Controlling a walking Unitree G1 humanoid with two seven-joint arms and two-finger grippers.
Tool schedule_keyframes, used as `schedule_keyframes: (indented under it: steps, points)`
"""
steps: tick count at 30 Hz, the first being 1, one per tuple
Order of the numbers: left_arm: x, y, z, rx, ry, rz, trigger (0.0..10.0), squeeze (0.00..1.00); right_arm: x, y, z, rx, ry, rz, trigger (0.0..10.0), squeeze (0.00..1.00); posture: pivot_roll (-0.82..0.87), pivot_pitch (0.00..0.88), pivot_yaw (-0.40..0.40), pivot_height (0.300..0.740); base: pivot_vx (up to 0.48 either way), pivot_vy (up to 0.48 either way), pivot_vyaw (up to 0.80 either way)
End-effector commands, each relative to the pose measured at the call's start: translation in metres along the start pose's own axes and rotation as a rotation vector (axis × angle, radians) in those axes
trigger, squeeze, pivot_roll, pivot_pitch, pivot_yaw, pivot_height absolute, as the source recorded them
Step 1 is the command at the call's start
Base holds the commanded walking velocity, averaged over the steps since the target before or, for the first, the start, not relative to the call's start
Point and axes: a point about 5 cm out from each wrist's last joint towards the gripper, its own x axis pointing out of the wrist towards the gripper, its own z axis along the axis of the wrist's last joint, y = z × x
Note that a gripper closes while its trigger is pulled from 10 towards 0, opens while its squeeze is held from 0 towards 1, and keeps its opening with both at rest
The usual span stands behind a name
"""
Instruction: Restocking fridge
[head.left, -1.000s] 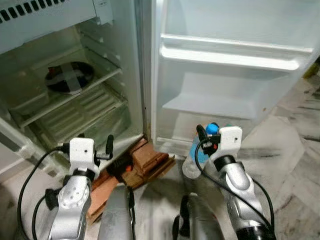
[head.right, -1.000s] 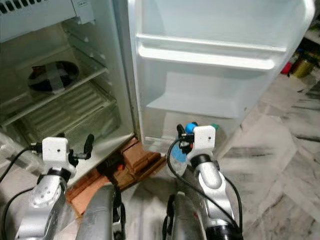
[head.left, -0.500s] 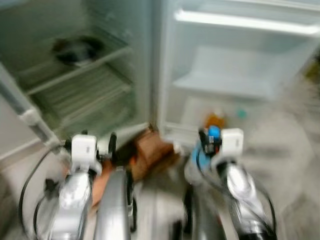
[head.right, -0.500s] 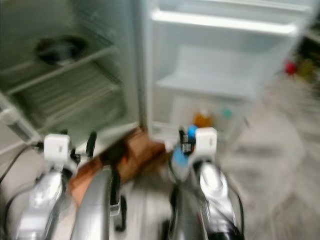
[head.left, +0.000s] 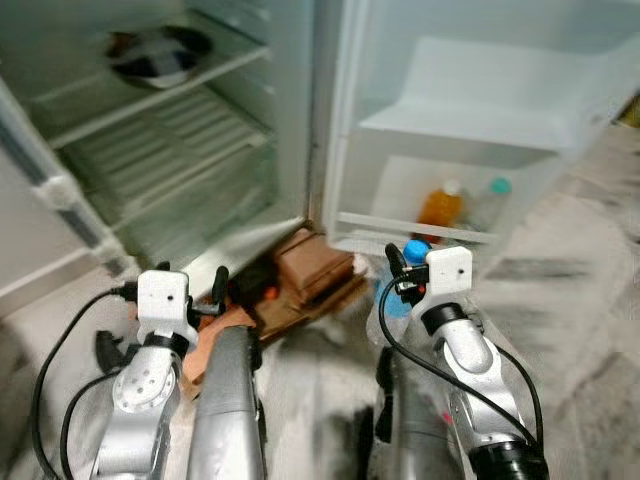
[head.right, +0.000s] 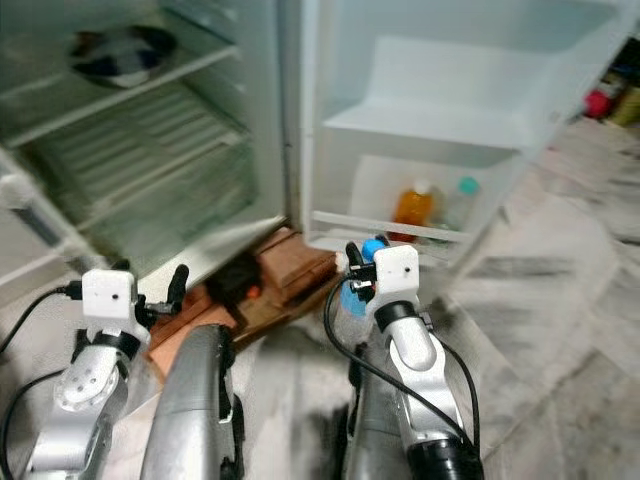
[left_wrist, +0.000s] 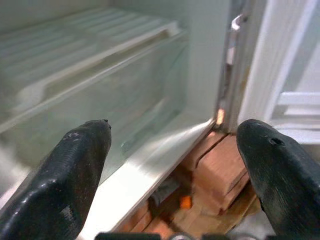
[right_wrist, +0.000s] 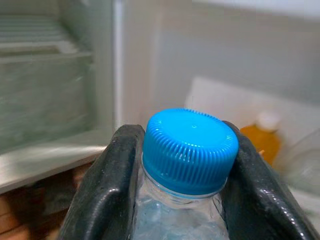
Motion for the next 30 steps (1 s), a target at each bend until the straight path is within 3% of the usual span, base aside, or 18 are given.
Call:
schedule_keyframes:
  steps: [1, 18, 30]
  points:
    - [-0.0003, -0.0010, -0.0001, -0.012, 0.000, -0.011, 10.0, 0.00, 0.0065, -0.0025, 0.0163, -0.040, -0.080, -0.010, 10.0, 0.00, 0.06, 0.173, -0.012, 0.569, 0.000, 0.000, 0.00]
    - [-0.0001, -0.0028, -0.0001, -0.022, 0.003, -0.019, 10.0, 0.00, 0.0079, -0.0021, 0.0187, -0.051, -0.099, 0.003, 10.0, 0.00, 0.05, 0.175, -0.014, 0.569, 0.071, 0.000, 0.00]
    - [-0.0001, -0.0039, 0.0001, -0.025, -0.006, -0.027, 10.0, 0.00, 0.0090, 0.0013, 0.0205, -0.057, -0.112, 0.022, 10.0, 0.00, 0.05, 0.170, -0.016, 0.569, 0.306, 0.000, 0.00]
